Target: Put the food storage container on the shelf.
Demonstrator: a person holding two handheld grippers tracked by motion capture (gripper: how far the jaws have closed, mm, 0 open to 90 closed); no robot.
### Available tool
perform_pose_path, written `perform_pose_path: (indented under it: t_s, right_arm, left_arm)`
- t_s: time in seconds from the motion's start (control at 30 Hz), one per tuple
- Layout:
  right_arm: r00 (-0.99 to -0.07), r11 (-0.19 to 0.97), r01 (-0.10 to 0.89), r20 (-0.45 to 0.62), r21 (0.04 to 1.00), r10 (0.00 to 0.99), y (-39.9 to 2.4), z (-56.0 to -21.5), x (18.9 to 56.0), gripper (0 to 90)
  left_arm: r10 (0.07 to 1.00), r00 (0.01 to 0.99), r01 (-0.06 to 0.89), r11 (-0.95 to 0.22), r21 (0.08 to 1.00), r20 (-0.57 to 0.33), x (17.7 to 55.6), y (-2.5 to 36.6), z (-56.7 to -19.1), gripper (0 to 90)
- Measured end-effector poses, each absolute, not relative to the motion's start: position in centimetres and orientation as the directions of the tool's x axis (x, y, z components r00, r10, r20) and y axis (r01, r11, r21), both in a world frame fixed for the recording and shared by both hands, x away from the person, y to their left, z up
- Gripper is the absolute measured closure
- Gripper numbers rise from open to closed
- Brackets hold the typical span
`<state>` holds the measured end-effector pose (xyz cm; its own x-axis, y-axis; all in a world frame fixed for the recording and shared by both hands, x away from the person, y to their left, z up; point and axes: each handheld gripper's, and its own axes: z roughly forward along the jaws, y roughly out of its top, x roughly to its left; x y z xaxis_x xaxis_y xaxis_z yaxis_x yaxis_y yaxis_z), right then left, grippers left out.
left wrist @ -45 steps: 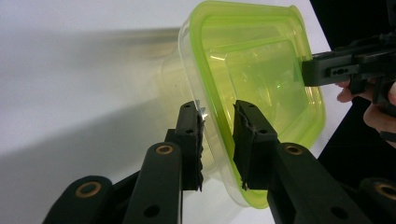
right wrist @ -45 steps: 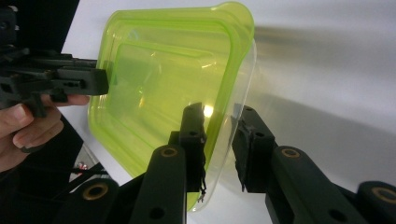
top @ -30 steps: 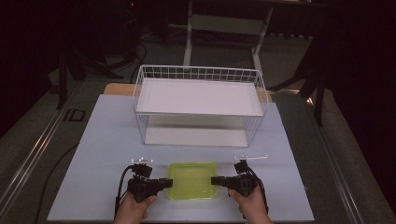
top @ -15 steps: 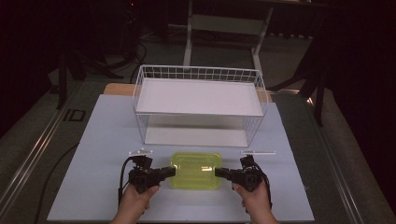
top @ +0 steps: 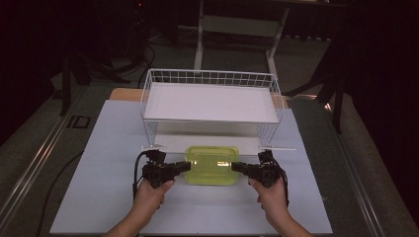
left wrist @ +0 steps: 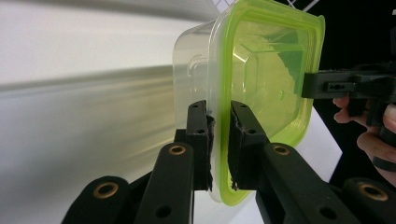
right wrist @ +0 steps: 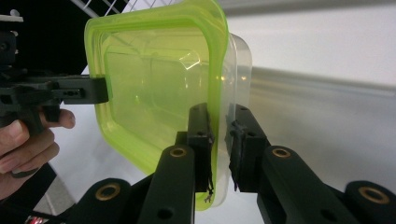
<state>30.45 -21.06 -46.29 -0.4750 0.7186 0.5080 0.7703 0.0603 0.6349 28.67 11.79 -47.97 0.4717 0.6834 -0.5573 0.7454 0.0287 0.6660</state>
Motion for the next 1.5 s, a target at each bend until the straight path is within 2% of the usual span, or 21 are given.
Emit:
perform_pose_path:
  t_s: [0.47,0.67,1.23,1.37,1.5]
  right_arm:
    - [-0.434,0.015,0.779,0.522,0.627,0.735,-21.0,-48.3,34.0,79.8]
    - [-0.439,0.004,0.754,0.499,0.657,0.747,-20.6,-48.7,35.3,79.7]
    - [-0.416,-0.01,0.737,0.465,0.676,0.782,-19.7,-50.0,37.6,78.2]
    - [-0.421,-0.018,0.73,0.471,0.683,0.775,-19.7,-50.1,38.0,78.6]
    - [-0.42,-0.022,0.711,0.45,0.703,0.788,-19.5,-50.1,38.1,76.7]
  left_arm:
    - [0.711,0.486,0.694,0.04,0.719,-0.509,32.5,11.4,-49.7,80.6]
    - [0.711,0.492,0.672,0.057,0.738,-0.503,34.0,11.6,-50.3,80.6]
    - [0.736,0.457,0.68,0.072,0.73,-0.498,35.8,11.6,-51.6,80.5]
    - [0.723,0.435,0.691,0.114,0.714,-0.537,36.2,11.8,-52.1,80.4]
    - [0.728,0.437,0.68,0.118,0.724,-0.529,36.4,11.8,-52.1,79.6]
